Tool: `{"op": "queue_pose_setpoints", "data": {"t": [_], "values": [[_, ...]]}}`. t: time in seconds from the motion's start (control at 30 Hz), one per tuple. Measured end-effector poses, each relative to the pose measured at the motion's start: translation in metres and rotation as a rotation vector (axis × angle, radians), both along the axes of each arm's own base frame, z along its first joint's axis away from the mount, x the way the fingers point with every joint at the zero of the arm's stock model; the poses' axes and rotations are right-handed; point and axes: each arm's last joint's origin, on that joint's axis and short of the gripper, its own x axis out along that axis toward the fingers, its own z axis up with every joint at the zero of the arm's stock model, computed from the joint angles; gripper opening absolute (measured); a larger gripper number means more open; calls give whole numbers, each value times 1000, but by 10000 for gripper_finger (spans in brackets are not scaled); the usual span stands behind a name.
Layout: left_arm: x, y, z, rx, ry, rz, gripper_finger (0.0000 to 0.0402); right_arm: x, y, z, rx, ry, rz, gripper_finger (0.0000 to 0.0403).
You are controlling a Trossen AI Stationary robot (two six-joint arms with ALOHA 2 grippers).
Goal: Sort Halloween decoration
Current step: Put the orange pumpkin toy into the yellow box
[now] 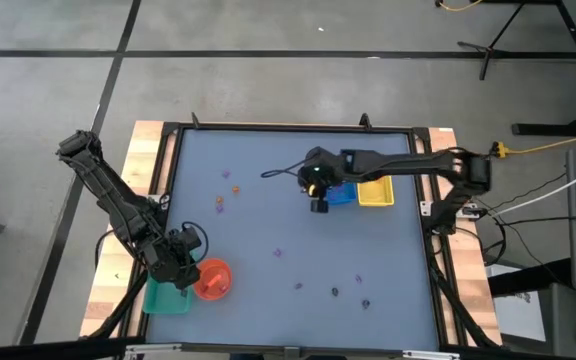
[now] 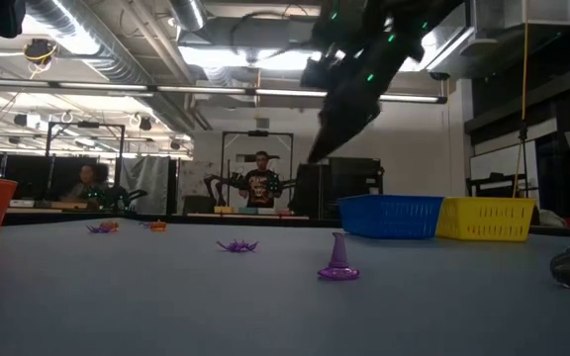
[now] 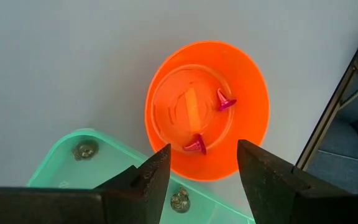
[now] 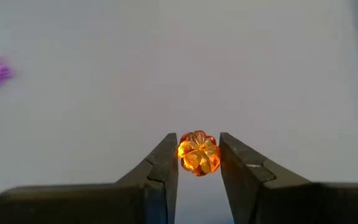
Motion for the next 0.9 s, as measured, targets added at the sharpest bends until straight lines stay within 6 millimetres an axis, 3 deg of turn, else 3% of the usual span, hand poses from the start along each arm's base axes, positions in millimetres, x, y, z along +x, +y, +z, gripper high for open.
{"op": "queue_pose_setpoints", "data": {"t": [0.23, 0.43, 0.63, 0.9], "values": [[0, 0, 0, -6, -5, 0, 169, -43, 8, 46, 7, 37, 0, 96], [1, -1, 1, -10, -10, 0, 169, -74, 14, 68, 14, 88, -2, 96], [1, -1, 1, -14, -14, 1, 169, -93, 18, 72, 36, 181, -17, 97], [1, -1, 1, -12, -18, 3, 169, -110, 18, 62, -18, 368, -87, 97]]}}
